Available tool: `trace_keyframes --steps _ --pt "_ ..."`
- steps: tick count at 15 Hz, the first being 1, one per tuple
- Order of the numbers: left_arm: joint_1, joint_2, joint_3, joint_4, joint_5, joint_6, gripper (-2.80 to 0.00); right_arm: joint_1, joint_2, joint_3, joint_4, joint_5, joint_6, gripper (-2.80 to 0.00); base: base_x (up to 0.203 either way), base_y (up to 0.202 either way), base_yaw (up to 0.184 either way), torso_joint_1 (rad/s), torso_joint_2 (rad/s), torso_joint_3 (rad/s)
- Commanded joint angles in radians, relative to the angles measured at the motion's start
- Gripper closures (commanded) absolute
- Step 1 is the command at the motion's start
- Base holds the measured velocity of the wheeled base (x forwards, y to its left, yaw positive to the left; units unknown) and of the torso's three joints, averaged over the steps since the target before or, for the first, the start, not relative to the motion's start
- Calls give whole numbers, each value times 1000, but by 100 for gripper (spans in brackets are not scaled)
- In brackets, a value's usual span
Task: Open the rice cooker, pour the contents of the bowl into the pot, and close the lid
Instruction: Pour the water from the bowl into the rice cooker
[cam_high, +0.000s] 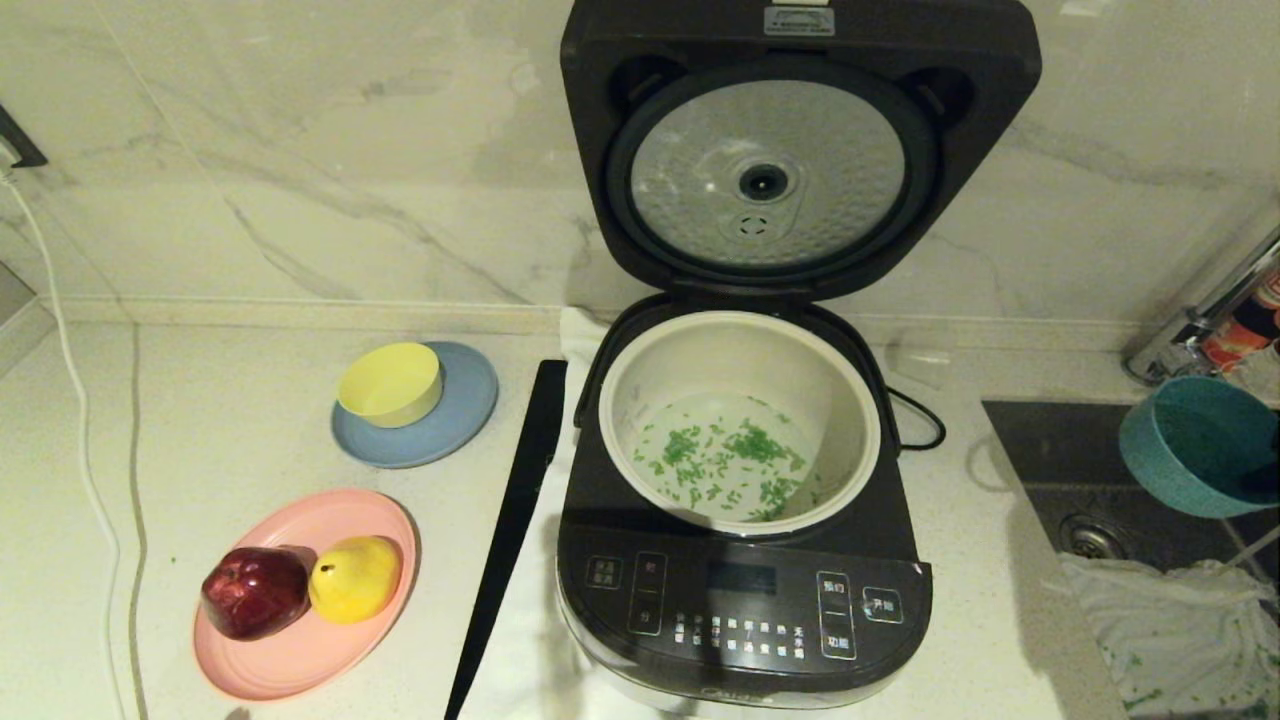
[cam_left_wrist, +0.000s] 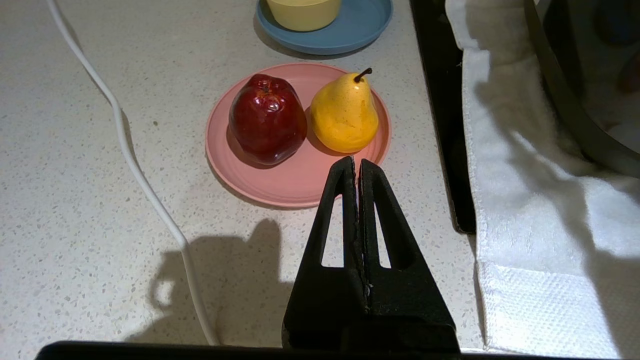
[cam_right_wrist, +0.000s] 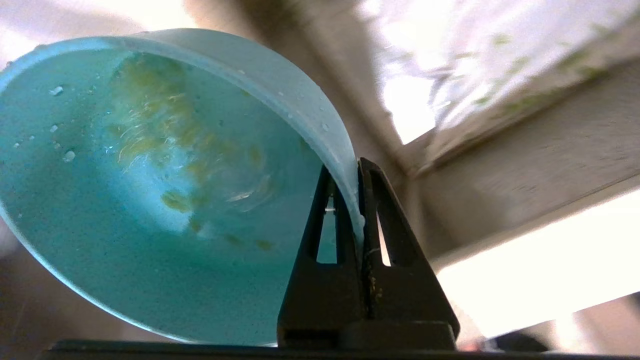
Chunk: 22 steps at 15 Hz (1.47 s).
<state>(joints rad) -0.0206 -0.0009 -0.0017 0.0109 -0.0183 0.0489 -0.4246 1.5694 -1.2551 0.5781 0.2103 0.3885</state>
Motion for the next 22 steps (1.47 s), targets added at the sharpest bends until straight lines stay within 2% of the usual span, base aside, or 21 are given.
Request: trace_keyframes --steps 1,4,10,13,18,22 --pt "0 -1 0 0 0 0 0 173 -157 -38 68 -32 4 0 0 0 0 0 0 0" --pt "1 -1 0 0 0 0 0 382 -218 -113 163 -88 9 0 0 0 0 0 0 0" --pt "1 -1 0 0 0 0 0 796 -214 -194 188 -365 12 0 0 0 0 0 0 0" --pt "-1 -1 0 0 0 0 0 962 -158 -253 186 -464 15 0 0 0 0 0 0 0" --pt "0 -1 0 0 0 0 0 1164 -40 -330 164 -592 80 0 0 0 0 0 0 0" --pt "-1 -1 0 0 0 0 0 1200 25 -314 3 -683 92 0 0 0 0 0 0 0"
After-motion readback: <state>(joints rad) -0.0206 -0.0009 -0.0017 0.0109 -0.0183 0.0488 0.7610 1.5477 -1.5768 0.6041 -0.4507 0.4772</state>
